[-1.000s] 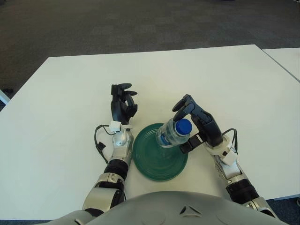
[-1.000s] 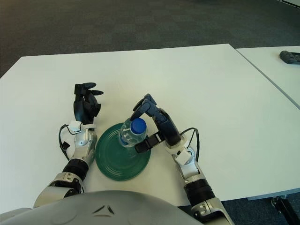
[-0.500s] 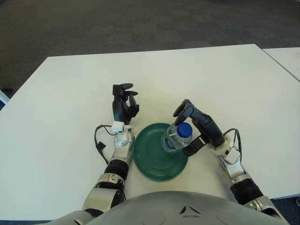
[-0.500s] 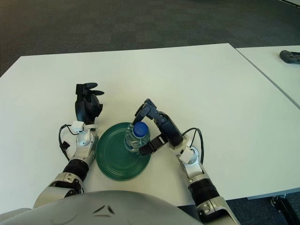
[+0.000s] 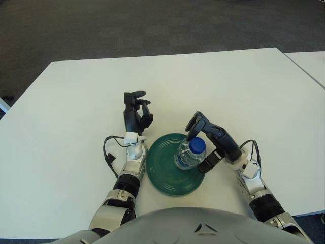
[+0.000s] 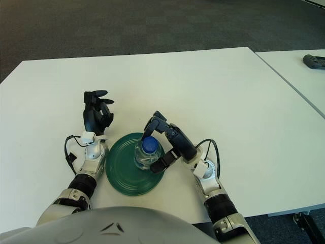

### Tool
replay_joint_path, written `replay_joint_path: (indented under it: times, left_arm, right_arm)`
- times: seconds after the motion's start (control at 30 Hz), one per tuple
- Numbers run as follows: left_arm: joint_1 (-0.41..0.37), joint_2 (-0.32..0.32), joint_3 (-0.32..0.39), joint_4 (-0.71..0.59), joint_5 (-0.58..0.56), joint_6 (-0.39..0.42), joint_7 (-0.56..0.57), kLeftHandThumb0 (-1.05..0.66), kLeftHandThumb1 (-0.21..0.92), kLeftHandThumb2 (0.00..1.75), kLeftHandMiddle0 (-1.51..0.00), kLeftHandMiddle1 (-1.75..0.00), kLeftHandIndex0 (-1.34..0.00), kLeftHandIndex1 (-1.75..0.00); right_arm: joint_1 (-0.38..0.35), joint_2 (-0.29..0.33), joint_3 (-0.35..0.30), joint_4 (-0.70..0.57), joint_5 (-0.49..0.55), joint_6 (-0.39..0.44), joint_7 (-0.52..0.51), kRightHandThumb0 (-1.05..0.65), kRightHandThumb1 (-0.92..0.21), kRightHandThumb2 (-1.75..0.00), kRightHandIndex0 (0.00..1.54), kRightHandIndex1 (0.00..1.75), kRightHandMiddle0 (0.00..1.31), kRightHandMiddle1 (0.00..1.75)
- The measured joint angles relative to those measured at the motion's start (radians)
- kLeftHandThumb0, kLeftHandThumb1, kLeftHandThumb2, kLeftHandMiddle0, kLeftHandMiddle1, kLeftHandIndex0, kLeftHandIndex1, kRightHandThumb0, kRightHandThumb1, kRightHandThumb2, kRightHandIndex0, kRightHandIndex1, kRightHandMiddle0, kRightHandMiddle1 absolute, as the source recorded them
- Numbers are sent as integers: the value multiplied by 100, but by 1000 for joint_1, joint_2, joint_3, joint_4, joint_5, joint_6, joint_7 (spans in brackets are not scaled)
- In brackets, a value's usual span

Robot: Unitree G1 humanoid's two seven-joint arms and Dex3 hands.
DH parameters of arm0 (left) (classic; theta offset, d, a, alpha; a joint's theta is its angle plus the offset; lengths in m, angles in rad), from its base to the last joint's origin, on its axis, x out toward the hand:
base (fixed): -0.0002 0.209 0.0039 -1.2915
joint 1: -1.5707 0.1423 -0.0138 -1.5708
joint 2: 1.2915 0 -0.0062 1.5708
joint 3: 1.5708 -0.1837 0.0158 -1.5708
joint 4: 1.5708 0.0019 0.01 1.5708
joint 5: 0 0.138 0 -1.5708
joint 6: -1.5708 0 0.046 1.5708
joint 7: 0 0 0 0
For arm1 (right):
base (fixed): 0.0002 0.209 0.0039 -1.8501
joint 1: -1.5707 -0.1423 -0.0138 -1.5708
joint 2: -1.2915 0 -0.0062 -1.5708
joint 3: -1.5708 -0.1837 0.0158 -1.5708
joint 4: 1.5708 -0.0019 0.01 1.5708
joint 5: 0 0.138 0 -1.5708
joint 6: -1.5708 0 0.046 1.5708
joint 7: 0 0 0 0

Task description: Put the bottle into the plate.

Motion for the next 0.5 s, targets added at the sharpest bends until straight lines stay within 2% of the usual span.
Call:
replay_joint_path:
  times: [0.5]
  left_arm:
    - [25,3,-38,-39,6,32,36,-95,92,86,-36,-167,-18,-160]
  right_arm:
    - [4,-22,-25,6,-10,43,17,-41,-58,-98,120,175,42,175]
